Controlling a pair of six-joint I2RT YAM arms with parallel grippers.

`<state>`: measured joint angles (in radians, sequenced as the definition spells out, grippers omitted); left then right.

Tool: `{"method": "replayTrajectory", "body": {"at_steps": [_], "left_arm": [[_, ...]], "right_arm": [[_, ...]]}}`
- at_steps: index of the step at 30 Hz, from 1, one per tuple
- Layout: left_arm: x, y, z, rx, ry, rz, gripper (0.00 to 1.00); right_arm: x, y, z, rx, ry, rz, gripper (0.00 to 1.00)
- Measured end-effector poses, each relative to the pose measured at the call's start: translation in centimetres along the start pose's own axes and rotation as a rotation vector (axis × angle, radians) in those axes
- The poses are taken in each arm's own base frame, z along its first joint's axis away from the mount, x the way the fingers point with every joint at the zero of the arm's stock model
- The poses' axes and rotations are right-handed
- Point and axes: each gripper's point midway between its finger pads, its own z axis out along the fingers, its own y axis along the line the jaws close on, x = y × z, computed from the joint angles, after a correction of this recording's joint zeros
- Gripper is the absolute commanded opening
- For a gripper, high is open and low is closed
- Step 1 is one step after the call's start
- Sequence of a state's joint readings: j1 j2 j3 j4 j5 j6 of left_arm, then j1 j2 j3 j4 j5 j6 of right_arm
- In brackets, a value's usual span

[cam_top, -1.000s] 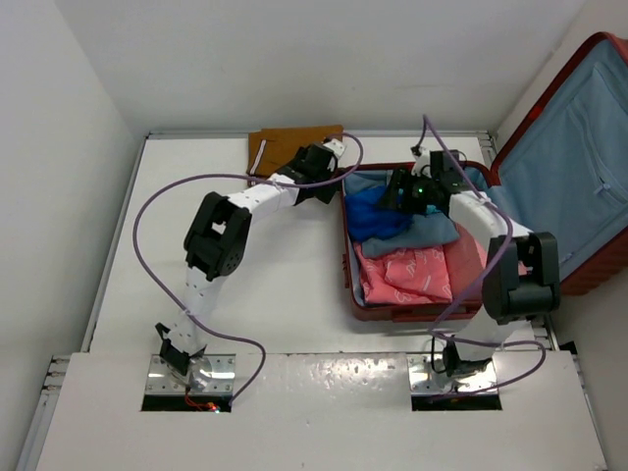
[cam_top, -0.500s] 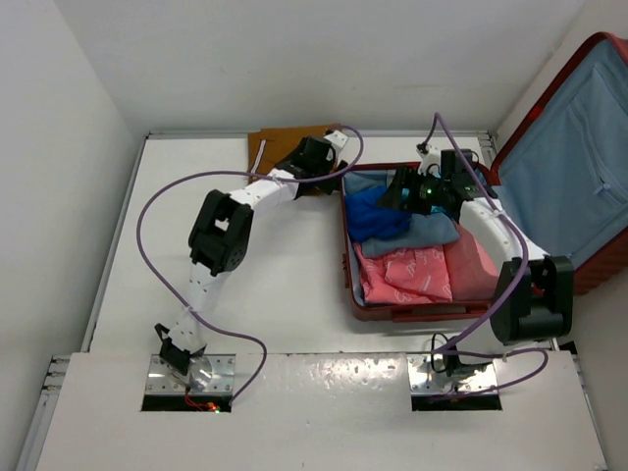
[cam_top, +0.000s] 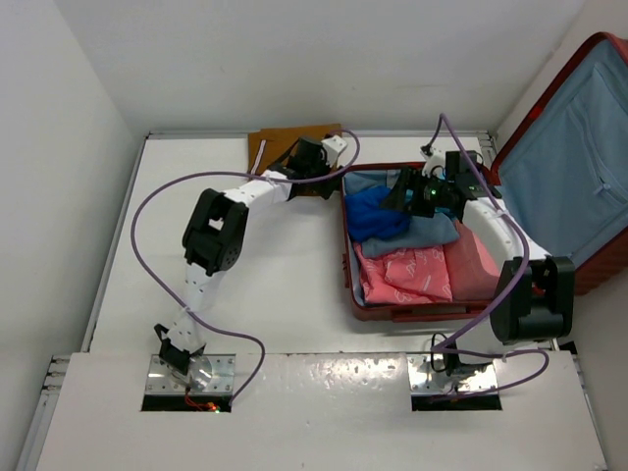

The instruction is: Pack the luggage

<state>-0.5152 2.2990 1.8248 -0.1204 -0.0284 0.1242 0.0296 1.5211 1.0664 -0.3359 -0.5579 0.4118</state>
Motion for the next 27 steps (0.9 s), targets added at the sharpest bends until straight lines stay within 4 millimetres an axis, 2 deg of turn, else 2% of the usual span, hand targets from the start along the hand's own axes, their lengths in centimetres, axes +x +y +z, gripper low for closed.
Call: {"method": "replayTrajectory", "body": {"at_steps": [4, 7, 10, 16, 21, 27], "left_arm": [[1.8, -1.2, -1.1, 0.05, 0.044, 0.031, 0.96], [3.2, -2.1, -1.8, 0.081, 0.07, 0.053, 1.0], [4.0, -2.5, -2.3, 0.072, 0.067, 0.073, 1.0], [3.1, -1.9, -2.0, -0.014, -0.051, 0.119, 1.0], [1.6, -1.4, -1.5, -0.055, -0.154, 0.184, 1.0], [-0.5, -1.3, 0.2, -0.061, -0.237, 0.245, 0.99]], "right_arm": [[0.2, -0.2, -0.2, 0.003, 0.008, 0.012, 0.77], [0.0, -0.4, -0.3, 0.005, 0.005, 0.016, 0.77], [0.0, -0.3, -0.3, 0.0, 0.006, 0.017, 0.77], [0.1, -0.2, -0.2, -0.006, 0.011, 0.027, 0.78], [0.2, -0.4, 0.0, -0.005, 0.017, 0.031, 0.78], [0.4, -0.4, 0.0, -0.002, 0.026, 0.037, 0.78]]}}
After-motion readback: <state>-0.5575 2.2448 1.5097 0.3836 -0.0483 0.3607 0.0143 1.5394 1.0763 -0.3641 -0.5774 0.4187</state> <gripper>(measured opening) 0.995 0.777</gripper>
